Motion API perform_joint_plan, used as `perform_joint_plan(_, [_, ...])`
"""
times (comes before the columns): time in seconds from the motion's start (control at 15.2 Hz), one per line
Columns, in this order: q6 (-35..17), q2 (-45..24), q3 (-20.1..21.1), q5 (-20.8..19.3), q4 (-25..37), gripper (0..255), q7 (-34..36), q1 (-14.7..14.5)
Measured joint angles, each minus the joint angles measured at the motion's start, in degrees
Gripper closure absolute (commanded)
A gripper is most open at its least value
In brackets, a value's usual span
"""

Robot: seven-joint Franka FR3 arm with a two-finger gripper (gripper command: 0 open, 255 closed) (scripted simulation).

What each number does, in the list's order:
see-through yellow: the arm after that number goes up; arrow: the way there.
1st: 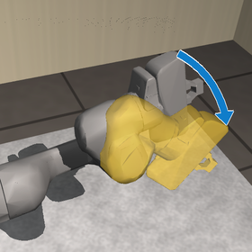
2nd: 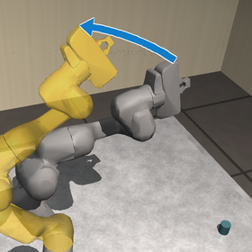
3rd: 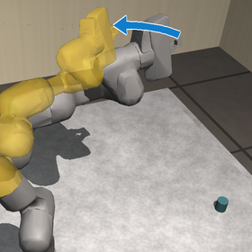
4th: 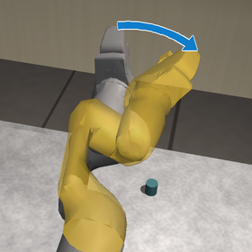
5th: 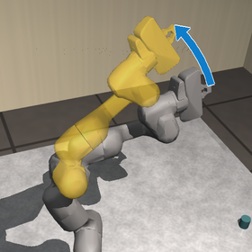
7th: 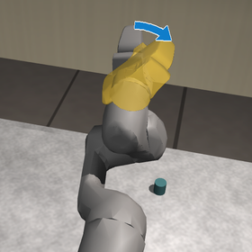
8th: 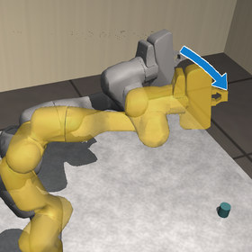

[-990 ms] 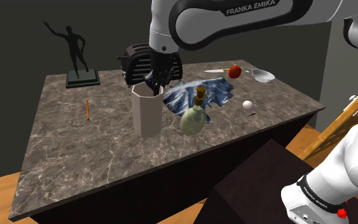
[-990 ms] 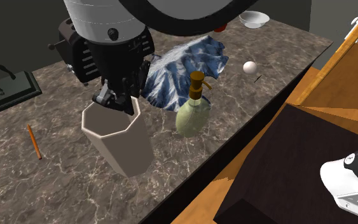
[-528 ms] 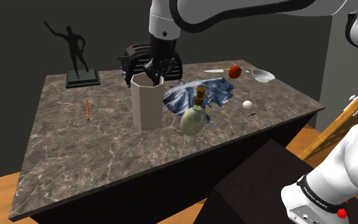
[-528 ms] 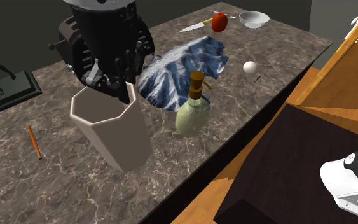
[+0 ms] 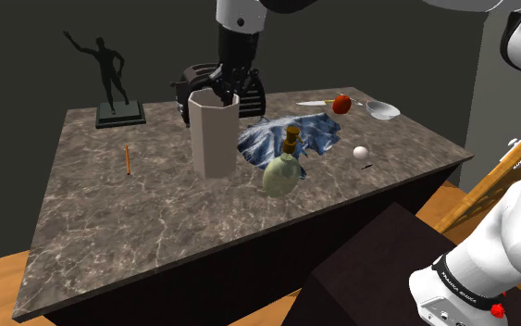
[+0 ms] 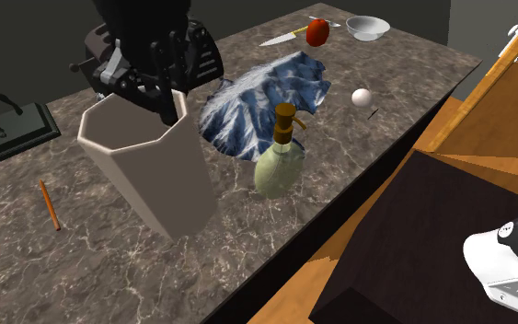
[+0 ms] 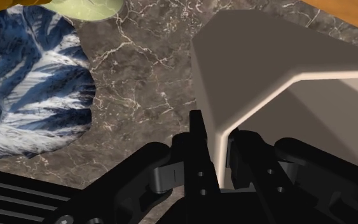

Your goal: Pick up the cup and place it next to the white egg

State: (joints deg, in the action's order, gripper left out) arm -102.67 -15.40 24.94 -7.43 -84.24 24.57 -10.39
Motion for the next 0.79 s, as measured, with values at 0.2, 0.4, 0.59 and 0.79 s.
perform_joint_plan(0.2, [2.35, -0.04, 0.10, 0.00, 2.39, 255, 0.02, -0.23])
perform_joint_plan(0.4, [4.97, -0.47, 0.15, -0.16, 5.43, 255, -0.03, -0.51])
perform_joint_plan(0.59, [7.48, -0.96, 0.21, -0.37, 8.39, 255, 0.00, -0.86])
perform_joint_plan(0.79, [9.91, -1.62, 0.24, -0.65, 11.44, 255, -0.03, -1.23])
